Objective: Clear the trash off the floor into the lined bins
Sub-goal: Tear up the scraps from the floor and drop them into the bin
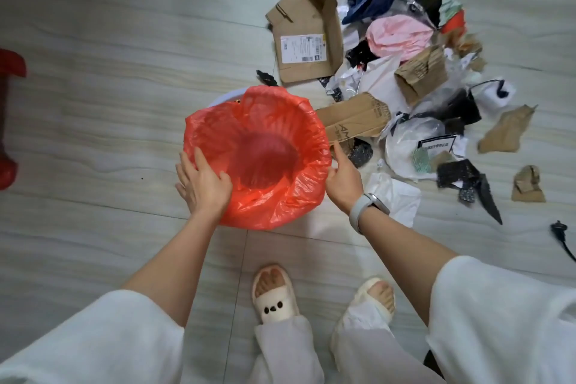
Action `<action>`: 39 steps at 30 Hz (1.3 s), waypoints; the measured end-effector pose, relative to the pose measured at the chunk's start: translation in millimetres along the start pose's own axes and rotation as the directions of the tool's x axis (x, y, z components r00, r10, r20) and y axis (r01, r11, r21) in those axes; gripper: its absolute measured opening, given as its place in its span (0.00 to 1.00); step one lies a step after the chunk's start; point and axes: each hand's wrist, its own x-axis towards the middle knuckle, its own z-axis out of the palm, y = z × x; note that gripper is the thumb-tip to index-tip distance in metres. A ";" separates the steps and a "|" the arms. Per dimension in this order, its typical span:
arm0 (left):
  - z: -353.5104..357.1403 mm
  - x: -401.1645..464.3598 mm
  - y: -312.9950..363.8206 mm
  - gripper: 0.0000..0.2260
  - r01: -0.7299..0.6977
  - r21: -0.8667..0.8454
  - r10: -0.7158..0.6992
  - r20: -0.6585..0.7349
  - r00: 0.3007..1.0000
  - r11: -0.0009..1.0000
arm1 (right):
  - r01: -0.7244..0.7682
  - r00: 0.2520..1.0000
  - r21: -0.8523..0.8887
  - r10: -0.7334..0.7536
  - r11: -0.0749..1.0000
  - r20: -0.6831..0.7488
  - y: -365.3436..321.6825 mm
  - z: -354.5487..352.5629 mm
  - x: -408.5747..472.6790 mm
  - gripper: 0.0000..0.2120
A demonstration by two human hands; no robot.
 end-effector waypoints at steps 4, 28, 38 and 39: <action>-3.2 -51.2 31.0 0.22 -0.212 -0.112 0.211 -0.020 0.977 0.971 | -0.194 0.979 -0.002 0.194 0.981 0.063 18.9 -32.2 -43.2 0.22; 268.2 -80.1 180.1 0.45 -0.523 0.083 0.361 0.632 0.685 0.848 | 0.201 0.933 -0.535 0.007 0.821 0.361 259.8 -179.1 88.4 0.21; 349.9 -53.0 140.5 0.39 -0.575 -0.173 0.579 0.476 0.662 0.800 | 0.192 0.950 -0.520 -0.025 0.832 0.311 330.9 -93.7 122.9 0.27; 342.4 -52.7 145.0 0.40 -0.549 -0.250 0.596 0.468 0.652 0.798 | 0.217 0.947 -0.445 -0.077 0.869 0.313 327.3 -98.9 122.4 0.25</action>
